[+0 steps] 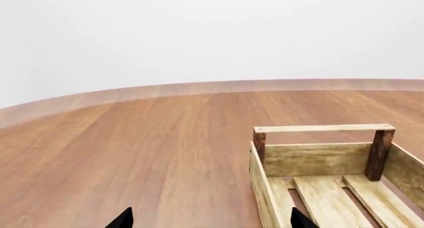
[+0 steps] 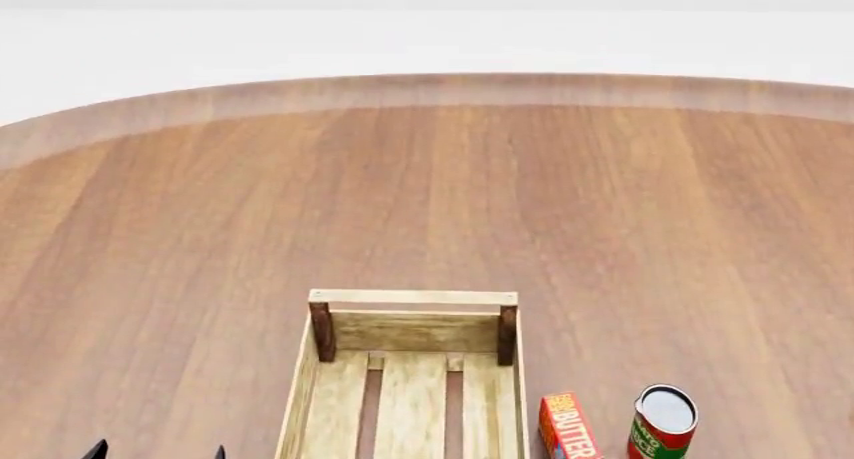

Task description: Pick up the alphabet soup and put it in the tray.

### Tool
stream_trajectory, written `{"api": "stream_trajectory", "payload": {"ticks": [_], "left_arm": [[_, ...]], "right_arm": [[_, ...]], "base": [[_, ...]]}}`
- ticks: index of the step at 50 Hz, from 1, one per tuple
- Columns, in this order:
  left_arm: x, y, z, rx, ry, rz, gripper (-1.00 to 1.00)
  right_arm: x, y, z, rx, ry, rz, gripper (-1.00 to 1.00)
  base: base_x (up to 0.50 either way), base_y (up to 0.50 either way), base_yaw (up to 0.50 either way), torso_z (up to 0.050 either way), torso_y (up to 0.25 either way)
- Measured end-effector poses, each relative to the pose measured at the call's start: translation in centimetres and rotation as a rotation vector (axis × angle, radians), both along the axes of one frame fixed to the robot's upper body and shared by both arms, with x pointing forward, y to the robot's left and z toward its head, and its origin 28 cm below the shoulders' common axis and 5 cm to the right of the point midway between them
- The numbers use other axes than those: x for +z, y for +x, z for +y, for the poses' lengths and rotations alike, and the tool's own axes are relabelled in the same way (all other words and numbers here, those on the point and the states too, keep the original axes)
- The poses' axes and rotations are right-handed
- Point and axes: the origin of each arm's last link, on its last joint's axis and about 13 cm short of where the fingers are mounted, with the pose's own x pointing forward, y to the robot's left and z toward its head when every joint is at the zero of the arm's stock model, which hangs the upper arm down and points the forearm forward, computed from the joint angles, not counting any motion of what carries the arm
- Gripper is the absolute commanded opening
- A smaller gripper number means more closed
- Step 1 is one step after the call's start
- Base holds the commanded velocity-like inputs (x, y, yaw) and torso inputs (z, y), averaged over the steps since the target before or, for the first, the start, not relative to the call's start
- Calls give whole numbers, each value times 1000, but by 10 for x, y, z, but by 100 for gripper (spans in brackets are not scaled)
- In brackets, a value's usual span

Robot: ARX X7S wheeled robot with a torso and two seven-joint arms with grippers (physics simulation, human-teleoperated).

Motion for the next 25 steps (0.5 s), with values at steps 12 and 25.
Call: {"api": "stream_trajectory", "payload": {"ticks": [12, 25], "left_arm": [[-1, 1, 0, 0, 1, 1, 100], [0, 0, 0, 3, -3, 5, 100]], "right_arm": [[-8, -25, -19, -127, 27, -8, 100], [-15, -52, -34, -237, 43, -14, 100]], "base": [[0, 0, 0, 0, 0], [0, 0, 0, 0, 0]]}}
